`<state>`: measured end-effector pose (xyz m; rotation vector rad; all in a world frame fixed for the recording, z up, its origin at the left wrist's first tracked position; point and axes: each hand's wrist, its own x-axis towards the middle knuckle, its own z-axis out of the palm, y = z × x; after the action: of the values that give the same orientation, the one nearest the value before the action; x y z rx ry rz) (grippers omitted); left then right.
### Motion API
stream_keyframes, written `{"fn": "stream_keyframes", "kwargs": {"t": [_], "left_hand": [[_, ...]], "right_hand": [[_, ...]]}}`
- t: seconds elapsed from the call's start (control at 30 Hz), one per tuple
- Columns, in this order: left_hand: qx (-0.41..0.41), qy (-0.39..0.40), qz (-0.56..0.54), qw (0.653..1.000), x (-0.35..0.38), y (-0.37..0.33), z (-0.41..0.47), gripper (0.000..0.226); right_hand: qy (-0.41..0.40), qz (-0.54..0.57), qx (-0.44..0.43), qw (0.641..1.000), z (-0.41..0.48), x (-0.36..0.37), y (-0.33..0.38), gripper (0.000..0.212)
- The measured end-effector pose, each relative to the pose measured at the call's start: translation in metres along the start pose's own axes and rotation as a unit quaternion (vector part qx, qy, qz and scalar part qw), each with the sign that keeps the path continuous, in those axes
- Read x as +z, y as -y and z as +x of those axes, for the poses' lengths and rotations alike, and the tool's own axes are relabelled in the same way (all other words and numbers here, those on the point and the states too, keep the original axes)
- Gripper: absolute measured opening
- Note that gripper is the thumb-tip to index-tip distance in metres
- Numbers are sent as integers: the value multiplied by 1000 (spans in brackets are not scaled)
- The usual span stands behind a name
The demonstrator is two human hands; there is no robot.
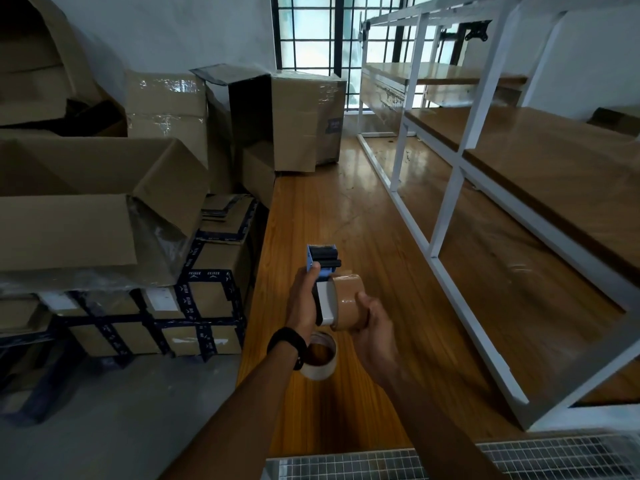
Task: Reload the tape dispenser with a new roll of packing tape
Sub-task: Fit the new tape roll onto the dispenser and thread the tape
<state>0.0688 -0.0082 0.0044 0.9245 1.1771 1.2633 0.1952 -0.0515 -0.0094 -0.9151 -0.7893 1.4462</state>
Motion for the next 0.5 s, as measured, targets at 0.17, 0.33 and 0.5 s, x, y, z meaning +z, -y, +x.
{"fn": "stream_keyframes", "kwargs": {"t": [0.17,0.33,0.5], "left_hand": [[-68,19,-7,998,0,6,1,68],[-148,36,-11,988,0,4,-3,55],[-131,35,30,990,0,4,-3,51]], "right_hand": [[-14,-32,-13,999,-7,0,-8,31],[-26,-57,-11,998,-9,-2,-18,31],[-31,-102,-17,994,-9,0,-23,37]]}}
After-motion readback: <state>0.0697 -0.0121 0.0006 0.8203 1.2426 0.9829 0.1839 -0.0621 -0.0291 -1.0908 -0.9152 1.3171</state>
